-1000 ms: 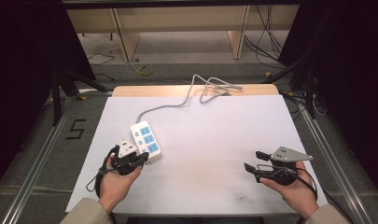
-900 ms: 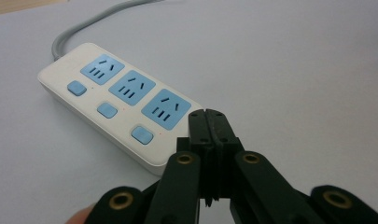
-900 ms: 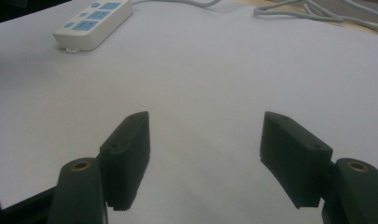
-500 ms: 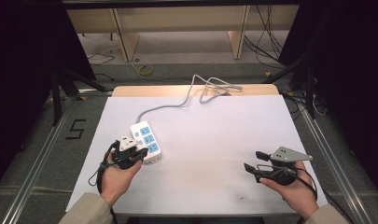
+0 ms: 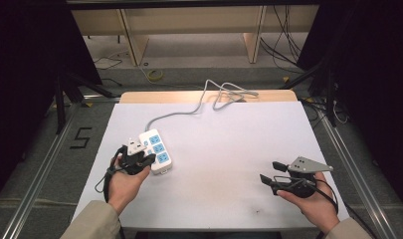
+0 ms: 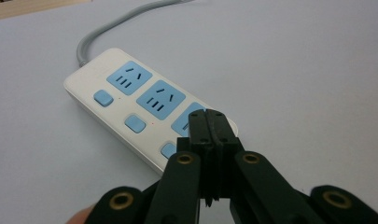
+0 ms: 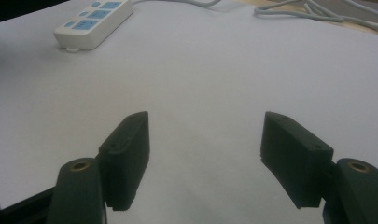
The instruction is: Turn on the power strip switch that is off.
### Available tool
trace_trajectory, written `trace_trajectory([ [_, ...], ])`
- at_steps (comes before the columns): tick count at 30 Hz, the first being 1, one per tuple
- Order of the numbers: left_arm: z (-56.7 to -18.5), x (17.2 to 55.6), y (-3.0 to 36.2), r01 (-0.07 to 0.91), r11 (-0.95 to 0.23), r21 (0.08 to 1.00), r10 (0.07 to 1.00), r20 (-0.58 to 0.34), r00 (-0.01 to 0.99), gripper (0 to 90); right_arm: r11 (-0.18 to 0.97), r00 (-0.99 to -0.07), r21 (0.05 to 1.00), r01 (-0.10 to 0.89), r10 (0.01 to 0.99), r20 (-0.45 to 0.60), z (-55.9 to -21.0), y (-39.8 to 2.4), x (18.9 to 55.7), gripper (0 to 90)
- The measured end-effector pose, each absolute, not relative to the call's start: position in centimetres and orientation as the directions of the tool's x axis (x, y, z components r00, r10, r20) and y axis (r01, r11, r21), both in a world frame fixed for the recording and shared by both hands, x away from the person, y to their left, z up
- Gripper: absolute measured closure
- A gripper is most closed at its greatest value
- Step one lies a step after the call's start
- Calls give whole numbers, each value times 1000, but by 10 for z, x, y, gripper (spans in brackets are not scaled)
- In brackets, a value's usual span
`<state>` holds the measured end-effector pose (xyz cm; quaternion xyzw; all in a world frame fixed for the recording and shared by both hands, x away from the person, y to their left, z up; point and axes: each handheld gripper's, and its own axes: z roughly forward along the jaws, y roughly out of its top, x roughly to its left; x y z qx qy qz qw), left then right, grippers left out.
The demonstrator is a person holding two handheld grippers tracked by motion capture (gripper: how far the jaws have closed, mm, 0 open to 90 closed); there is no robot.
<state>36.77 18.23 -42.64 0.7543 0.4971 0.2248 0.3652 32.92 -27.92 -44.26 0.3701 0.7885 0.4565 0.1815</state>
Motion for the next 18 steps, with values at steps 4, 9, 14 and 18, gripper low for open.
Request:
trace_trajectory([
  [4,-426,371,183,590,-231,773,917,-29,398,898,309,-660,854,418,750,52,-443,-279,329,334],
  [9,-425,375,185,591,-237,771,920,-17,391,898,311,-662,855,416,748,50,-443,-279,329,334],
  [14,-425,379,187,592,-230,773,925,-14,379,899,311,-661,854,417,749,50,-443,-279,329,334],
  [18,-425,382,189,594,-230,771,928,-10,372,898,312,-662,855,415,748,49,-443,-279,329,333],
])
